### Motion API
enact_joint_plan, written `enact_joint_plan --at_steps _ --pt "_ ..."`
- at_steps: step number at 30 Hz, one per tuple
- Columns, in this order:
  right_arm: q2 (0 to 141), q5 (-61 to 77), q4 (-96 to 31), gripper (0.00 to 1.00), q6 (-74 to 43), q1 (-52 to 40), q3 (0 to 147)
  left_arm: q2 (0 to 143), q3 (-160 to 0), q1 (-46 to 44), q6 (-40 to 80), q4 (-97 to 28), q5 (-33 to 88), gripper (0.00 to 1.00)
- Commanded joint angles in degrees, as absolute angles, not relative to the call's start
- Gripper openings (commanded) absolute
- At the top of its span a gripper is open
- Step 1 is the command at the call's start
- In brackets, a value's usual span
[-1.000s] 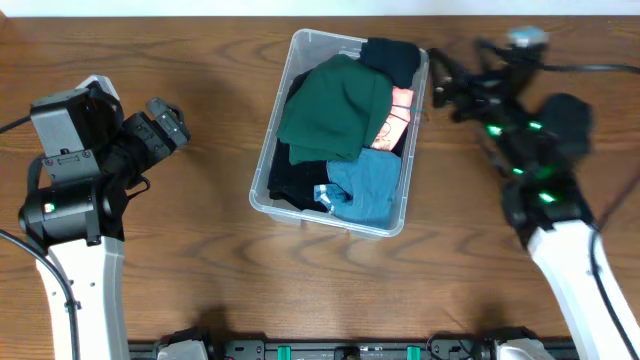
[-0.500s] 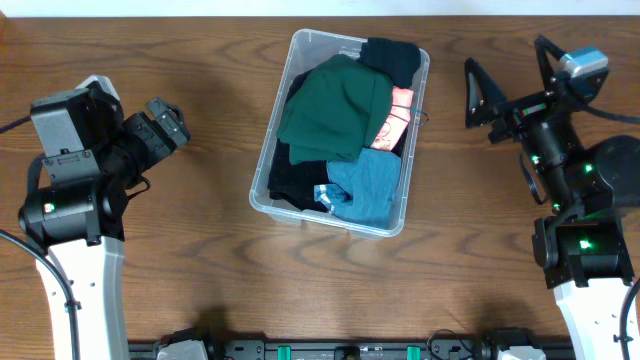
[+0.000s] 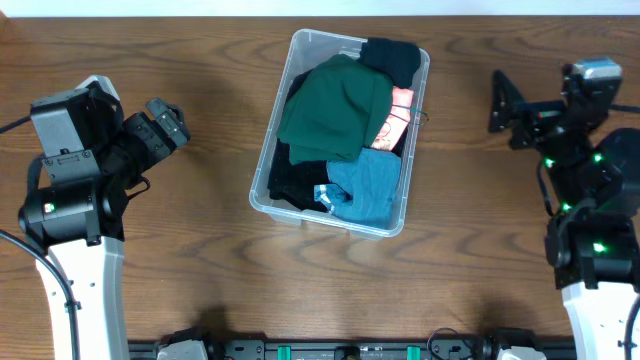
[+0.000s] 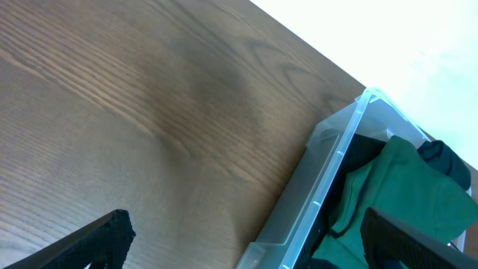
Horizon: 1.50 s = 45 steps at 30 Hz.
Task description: Pack container
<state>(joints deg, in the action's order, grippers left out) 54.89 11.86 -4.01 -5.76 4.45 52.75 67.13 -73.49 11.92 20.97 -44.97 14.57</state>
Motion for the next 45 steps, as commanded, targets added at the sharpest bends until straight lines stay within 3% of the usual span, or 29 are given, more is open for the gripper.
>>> enact_joint_plan --at_steps 1,10,24,32,45 --pt "50.39 10.24 -9.87 0.99 -3.57 7.4 52.64 67.31 -74.22 12.21 20.64 -44.97 13.82 0.98" --pt "35.09 -2.96 -26.89 0.99 -2.04 8.21 45.39 67.31 -74.22 12.21 20.67 -44.97 13.82 0.98" --pt "10.02 -2.76 -26.3 0.99 -7.94 8.23 18.41 67.31 -74.22 12.21 20.67 -44.97 13.82 0.98" --pt "0.97 -2.63 -24.23 0.99 -9.21 8.19 10.07 67.31 -74.22 12.21 20.67 -44.97 13.82 0.98" --pt "0.34 -2.0 -21.63 0.99 -9.19 6.68 6.44 67.31 -74.22 12.21 20.67 -44.97 13.82 0.98"
